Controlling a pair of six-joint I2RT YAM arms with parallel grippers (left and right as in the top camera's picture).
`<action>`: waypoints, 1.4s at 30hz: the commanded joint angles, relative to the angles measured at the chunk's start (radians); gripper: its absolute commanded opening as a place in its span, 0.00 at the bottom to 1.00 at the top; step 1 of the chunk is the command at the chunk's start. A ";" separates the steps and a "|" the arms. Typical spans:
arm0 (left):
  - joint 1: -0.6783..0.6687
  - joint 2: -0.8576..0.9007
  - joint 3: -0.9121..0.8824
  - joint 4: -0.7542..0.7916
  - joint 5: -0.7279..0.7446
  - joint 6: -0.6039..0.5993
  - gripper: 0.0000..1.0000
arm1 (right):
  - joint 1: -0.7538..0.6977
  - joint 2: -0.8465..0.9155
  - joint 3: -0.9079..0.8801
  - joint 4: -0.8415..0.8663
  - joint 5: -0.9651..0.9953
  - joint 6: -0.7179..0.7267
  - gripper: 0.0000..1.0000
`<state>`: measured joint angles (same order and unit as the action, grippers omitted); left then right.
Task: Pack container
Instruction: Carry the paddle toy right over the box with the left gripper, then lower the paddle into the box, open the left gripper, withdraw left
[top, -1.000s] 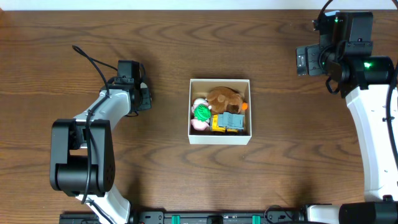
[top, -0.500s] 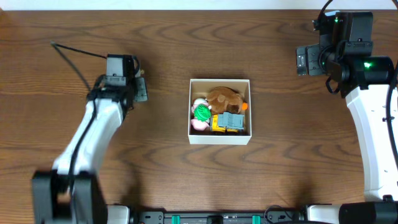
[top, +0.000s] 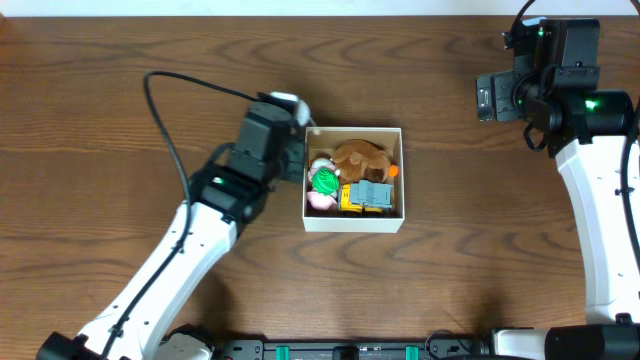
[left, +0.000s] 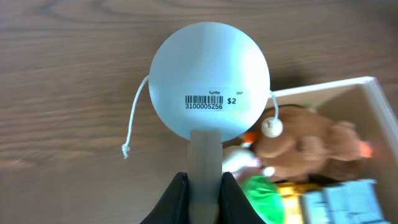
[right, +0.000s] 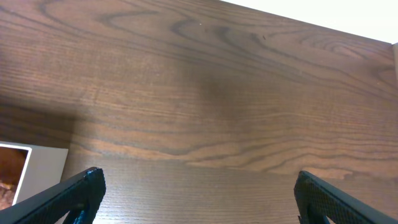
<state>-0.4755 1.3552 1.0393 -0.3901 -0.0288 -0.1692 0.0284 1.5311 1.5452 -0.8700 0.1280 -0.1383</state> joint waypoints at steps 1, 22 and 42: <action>-0.050 0.033 0.014 0.026 -0.005 -0.034 0.06 | -0.002 -0.006 0.005 0.002 0.003 0.011 0.99; -0.094 0.216 0.014 0.095 -0.003 -0.035 0.28 | -0.002 -0.006 0.005 0.002 0.003 0.011 0.99; -0.027 0.069 0.014 0.076 -0.092 -0.027 0.59 | -0.002 -0.006 0.005 0.002 0.003 0.011 0.99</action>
<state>-0.5423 1.5005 1.0393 -0.3122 -0.0498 -0.2058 0.0284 1.5311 1.5452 -0.8700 0.1280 -0.1383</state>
